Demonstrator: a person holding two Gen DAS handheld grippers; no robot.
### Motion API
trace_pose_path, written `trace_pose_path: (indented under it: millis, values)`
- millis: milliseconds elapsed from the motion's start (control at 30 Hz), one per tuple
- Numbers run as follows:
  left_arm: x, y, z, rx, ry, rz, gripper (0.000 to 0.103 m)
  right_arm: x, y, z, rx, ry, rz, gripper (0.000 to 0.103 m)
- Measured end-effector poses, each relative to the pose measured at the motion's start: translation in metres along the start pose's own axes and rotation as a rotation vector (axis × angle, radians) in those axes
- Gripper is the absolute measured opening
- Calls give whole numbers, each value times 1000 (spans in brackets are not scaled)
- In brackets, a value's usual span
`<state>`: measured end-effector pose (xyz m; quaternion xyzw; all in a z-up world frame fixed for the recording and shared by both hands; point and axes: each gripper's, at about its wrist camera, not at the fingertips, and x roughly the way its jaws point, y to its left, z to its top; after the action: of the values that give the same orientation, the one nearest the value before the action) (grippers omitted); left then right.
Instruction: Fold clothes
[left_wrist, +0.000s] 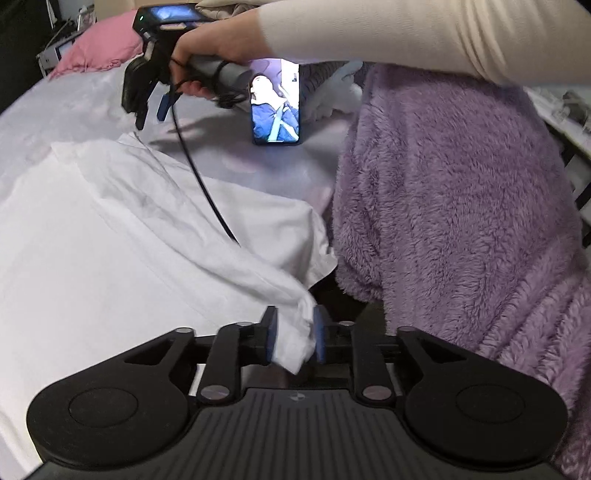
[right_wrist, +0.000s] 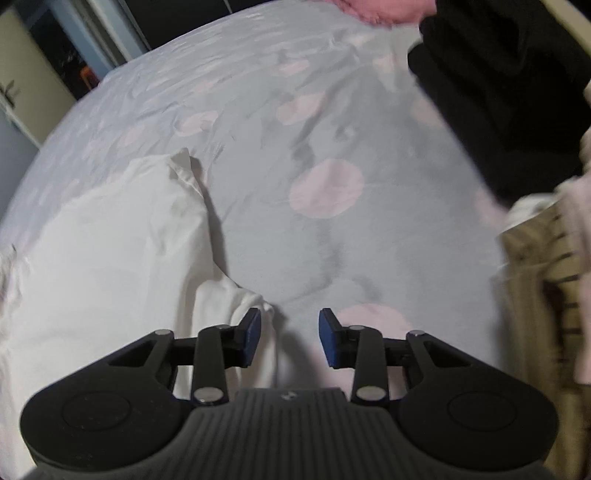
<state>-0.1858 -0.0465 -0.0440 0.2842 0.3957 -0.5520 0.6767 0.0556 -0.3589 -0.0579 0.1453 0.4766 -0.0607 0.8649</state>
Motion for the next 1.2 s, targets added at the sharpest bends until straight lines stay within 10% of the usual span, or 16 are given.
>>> trace_pose_path:
  millis: [333, 733, 1033, 1100, 1200]
  values:
    - [2, 70, -16, -146, -92, 108, 40, -76, 2, -63, -77, -5, 66, 39]
    - [72, 105, -28, -338, 18, 50, 29, -134, 30, -217, 37, 27, 218, 39]
    - [92, 103, -31, -375, 1, 31, 14, -105, 56, -267, 76, 176, 269, 41]
    - [92, 105, -31, -387, -10, 28, 2, -104, 55, -268, 80, 175, 274, 1]
    - [91, 107, -28, -408, -26, 14, 0, -107, 51, -268, 85, 171, 275, 2]
